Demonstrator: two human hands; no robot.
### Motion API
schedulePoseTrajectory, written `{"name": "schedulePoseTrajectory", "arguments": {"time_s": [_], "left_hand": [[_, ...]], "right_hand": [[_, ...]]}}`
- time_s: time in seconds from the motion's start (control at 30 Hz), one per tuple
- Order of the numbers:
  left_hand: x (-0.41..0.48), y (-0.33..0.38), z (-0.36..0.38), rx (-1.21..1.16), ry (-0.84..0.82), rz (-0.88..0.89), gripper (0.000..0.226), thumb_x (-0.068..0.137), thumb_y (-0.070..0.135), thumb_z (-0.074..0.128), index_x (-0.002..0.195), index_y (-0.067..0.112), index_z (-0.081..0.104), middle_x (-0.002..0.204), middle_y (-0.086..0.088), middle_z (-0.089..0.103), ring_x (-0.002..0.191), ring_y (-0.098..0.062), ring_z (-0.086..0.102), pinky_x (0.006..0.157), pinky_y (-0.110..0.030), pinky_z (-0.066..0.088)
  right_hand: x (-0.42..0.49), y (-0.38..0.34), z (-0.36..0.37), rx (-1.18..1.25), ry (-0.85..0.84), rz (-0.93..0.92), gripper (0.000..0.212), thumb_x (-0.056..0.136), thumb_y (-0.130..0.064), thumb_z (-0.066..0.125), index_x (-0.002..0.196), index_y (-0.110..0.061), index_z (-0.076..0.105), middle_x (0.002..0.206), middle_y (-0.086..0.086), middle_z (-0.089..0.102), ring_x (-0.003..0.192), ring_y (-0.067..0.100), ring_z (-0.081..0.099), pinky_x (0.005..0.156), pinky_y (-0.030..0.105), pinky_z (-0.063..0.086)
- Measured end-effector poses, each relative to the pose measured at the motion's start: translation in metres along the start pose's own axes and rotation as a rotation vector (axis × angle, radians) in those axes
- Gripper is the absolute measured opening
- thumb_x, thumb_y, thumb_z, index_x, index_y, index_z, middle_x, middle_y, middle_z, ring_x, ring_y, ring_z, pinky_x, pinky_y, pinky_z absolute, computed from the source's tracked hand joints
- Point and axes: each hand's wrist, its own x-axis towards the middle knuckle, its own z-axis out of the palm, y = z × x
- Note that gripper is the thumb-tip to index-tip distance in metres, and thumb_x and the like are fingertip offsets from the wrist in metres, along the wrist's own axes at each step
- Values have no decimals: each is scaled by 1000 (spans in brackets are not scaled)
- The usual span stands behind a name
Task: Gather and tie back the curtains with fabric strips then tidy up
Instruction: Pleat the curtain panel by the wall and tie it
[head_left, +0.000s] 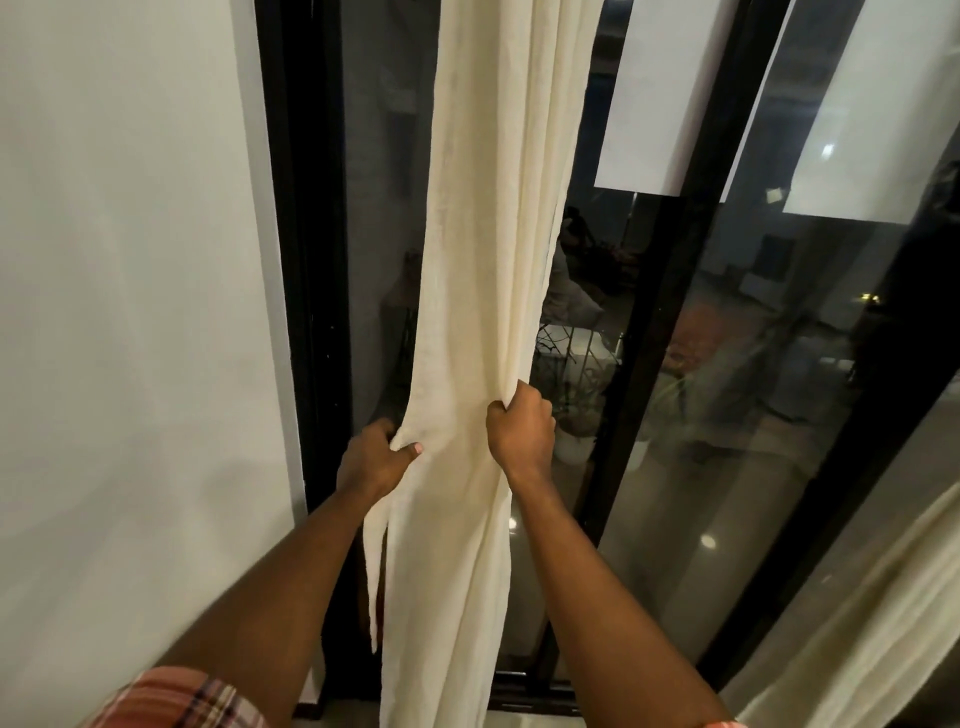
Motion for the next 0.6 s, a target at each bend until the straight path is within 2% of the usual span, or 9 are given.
{"name": "schedulePoseTrajectory", "arguments": {"time_s": [0.07, 0.13, 0.23, 0.37, 0.47, 0.53, 0.6], "left_hand": [[-6, -2, -3, 47, 30, 34, 30, 84, 26, 70, 110, 12, 62, 104, -9, 68, 93, -28, 64, 76, -33, 49], [-12, -5, -5, 73, 33, 41, 20, 84, 23, 71, 99, 15, 61, 94, -7, 67, 83, -23, 61, 69, -29, 44], [-16, -11, -8, 55, -89, 25, 24, 79, 26, 77, 87, 18, 56, 86, -3, 63, 79, -19, 61, 67, -28, 44], [-23, -4, -14, -188, -277, -73, 32, 73, 20, 81, 93, 14, 56, 92, -2, 65, 86, -18, 63, 70, -27, 49], [-28, 2, -15, -317, -291, -76, 33, 76, 22, 79, 98, 13, 56, 95, -2, 65, 90, -19, 63, 74, -26, 49], [-28, 1, -15, -250, -257, -64, 30, 80, 29, 75, 97, 11, 59, 95, -4, 64, 91, -21, 62, 78, -28, 49], [-28, 1, -16, -99, -235, -39, 29, 83, 35, 71, 90, 8, 61, 88, -5, 63, 84, -20, 61, 73, -27, 48]], "right_hand": [[-3, 4, 1, -11, -12, 25, 13, 88, -8, 50, 97, -6, 59, 99, 10, 64, 91, 32, 63, 79, 45, 54], [-6, 9, 4, -19, -19, 46, 14, 89, -7, 50, 100, -5, 59, 101, 10, 64, 93, 32, 62, 80, 44, 54], [-7, 13, 5, -24, -16, 54, 14, 91, -7, 50, 101, -4, 58, 103, 11, 63, 94, 32, 62, 80, 42, 54], [-7, 14, 6, -3, -26, 55, 16, 91, -7, 48, 102, -4, 58, 103, 11, 62, 95, 33, 61, 80, 44, 53], [-9, 15, 6, 22, -15, 48, 22, 91, -6, 48, 109, -5, 59, 107, 12, 64, 98, 33, 61, 82, 44, 53], [-8, 17, 5, 27, -12, 45, 25, 91, -6, 48, 112, -6, 59, 110, 12, 64, 100, 33, 61, 83, 44, 54], [-7, 18, 3, 19, -11, 52, 26, 90, -6, 48, 114, -6, 59, 111, 13, 64, 101, 33, 61, 84, 45, 53]]}}
